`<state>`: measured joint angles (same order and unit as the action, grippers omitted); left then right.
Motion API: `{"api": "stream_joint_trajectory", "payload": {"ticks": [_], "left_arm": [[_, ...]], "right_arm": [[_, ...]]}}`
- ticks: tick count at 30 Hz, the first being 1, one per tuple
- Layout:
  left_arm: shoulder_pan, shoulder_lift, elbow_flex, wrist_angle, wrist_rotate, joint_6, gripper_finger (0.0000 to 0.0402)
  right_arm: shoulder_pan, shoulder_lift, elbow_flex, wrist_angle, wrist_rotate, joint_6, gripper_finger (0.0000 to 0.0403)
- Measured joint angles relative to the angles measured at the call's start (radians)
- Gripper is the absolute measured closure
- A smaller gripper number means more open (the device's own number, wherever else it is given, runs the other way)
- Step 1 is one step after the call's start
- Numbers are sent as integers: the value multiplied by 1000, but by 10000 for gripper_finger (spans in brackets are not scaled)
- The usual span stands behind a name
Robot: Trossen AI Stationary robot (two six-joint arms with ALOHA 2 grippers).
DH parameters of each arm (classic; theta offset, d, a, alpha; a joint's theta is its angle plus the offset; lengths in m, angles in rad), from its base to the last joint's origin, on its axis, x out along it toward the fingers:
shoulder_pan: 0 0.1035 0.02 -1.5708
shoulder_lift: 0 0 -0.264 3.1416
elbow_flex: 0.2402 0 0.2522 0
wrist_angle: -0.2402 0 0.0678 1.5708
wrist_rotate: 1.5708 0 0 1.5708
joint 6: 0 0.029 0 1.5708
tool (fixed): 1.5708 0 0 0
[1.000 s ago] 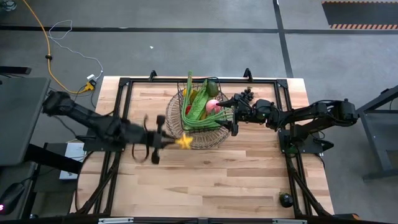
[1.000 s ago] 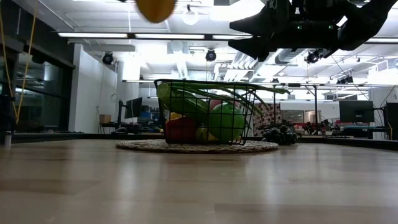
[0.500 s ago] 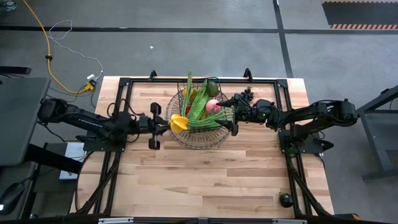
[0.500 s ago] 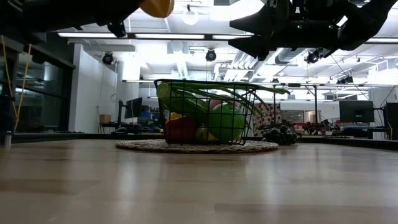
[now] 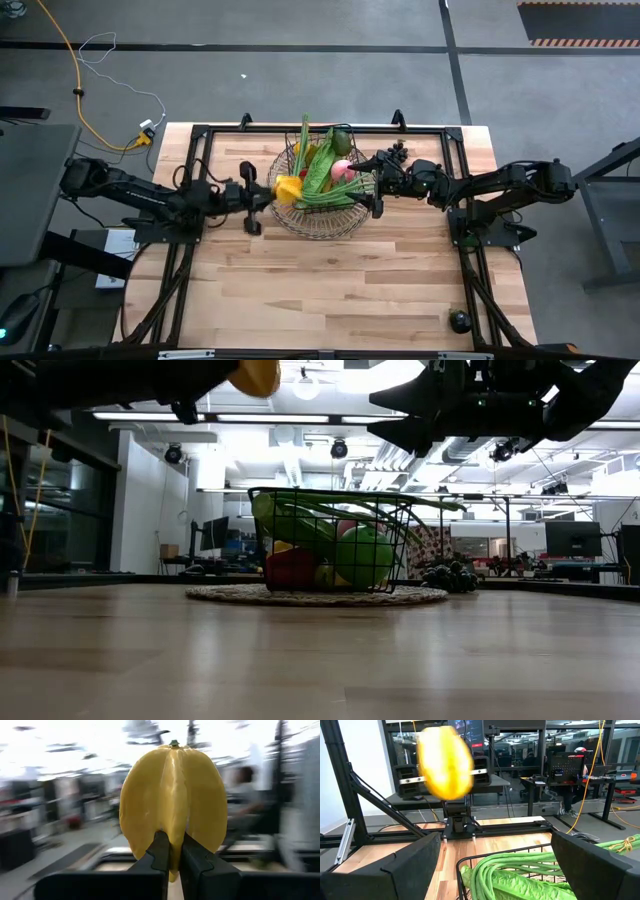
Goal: Build produce basket
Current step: Put the starfruit into the black mesh basket, then put the black grapes into the black mesh basket
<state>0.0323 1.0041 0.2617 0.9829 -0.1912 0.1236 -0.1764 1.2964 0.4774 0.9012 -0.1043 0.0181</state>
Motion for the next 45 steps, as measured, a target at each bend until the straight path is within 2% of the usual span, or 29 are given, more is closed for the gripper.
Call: {"api": "stream_joint_trajectory", "payload": {"ticks": [2,4,11,15,21,29,36,40,42,45], "left_arm": [[12,24,36,-46,-127,3,395],[50,58,92,-144,-191,10,395],[254,292,427,-599,-176,29,395],[332,427,551,-690,-179,53,394],[370,529,607,-703,-200,64,378],[333,499,607,-744,-298,70,287],[256,391,607,-799,-342,69,198],[225,324,607,-851,-349,58,163],[214,279,606,-900,-338,13,153],[199,195,593,-941,-214,-75,148]], "right_arm": [[0,0,0,0,0,0,33],[0,0,0,1,0,0,33],[0,0,0,2,0,-18,33],[0,0,0,2,0,-24,33],[0,0,0,1,0,-45,33],[0,0,0,-2,0,-45,33],[0,0,0,-2,0,-45,33],[0,0,0,-2,0,-43,33],[0,0,0,-2,0,-42,33],[0,0,0,-2,0,-44,33]]}}
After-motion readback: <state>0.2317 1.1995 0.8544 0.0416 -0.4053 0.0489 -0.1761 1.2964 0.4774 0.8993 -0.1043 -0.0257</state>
